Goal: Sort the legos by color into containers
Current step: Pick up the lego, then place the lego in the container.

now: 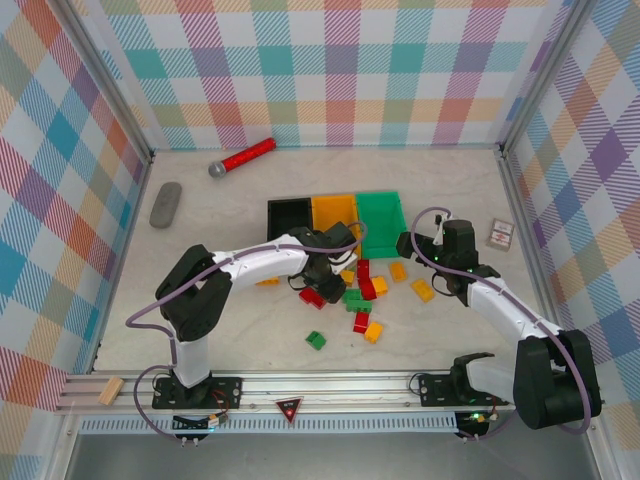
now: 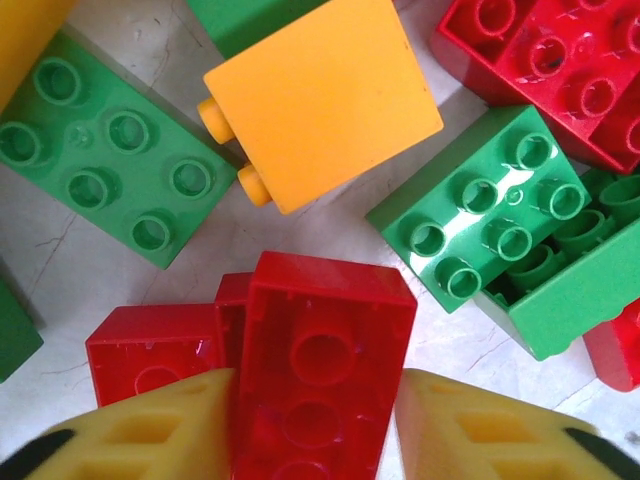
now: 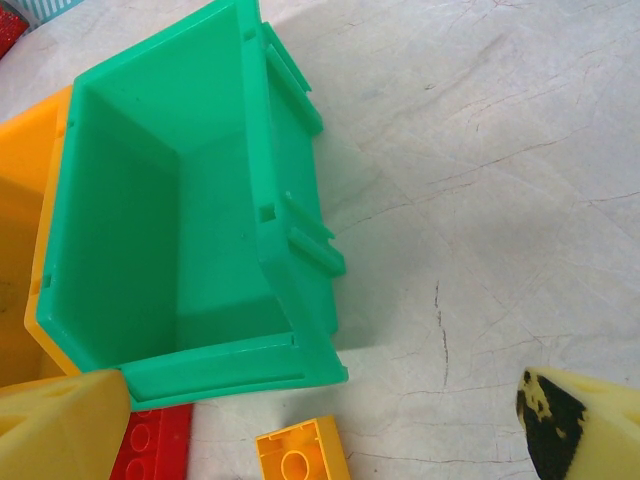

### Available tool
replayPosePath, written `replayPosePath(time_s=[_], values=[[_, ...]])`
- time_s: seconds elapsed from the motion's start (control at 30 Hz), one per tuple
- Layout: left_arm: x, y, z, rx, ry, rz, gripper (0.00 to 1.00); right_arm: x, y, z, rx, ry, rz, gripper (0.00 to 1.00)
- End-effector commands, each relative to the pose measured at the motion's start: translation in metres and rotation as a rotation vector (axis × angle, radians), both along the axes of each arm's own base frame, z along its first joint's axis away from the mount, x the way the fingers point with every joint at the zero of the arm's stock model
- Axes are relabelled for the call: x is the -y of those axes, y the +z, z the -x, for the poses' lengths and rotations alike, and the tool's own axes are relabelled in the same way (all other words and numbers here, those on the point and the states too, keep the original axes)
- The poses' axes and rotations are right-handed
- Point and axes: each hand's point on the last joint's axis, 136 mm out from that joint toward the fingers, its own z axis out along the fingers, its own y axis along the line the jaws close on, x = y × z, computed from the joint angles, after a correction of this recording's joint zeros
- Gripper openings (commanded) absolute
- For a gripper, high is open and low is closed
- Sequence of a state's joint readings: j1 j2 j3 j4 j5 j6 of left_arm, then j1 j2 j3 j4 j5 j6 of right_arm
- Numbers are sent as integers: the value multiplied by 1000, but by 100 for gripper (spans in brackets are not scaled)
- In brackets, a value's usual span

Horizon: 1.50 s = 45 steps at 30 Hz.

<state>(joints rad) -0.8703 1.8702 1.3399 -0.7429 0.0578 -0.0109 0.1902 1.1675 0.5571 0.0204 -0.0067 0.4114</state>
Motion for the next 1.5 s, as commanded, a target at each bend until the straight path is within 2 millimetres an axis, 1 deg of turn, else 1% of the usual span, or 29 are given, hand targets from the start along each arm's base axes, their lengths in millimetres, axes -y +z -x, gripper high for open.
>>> replayPosePath(time_s=[0.0,0.1,0.23,0.43,0.53,0.6,0.67,0.8,0.9,1.0,1.2,1.27,1.4,1.47], values=[[0,6,0,3,-5,-18,35,1,3,4,8,-8,-3,99],[0,13,-2,22,-3,-9,29,1,4,4,12,-9,-2,99],[0,28,-5,58,10,18,29,1,3,4,9,-9,-1,99],[4,66,-13,145,39,105,28,0,2,3,6,-8,-4,99],[2,85,-22,217,73,132,26,0,2,3,5,-8,-6,99],[-4,95,-31,264,113,140,24,0,2,3,3,-6,-9,99],[-13,101,-41,302,165,134,22,-1,2,3,2,-5,-10,99],[-38,109,-66,353,297,127,17,-1,2,3,2,-5,-14,99],[-55,113,-86,374,390,126,16,-2,2,3,1,-1,-17,99],[-62,120,-103,394,453,141,15,-3,2,3,-1,2,-21,99],[-61,129,-132,411,515,179,15,-4,2,4,-2,4,-25,99],[-54,130,-138,388,507,207,15,-4,2,3,-2,3,-25,99],[-29,134,-145,338,467,284,16,-4,2,3,-4,6,-28,99],[-22,134,-150,327,463,297,17,-5,2,4,-4,8,-30,99]])
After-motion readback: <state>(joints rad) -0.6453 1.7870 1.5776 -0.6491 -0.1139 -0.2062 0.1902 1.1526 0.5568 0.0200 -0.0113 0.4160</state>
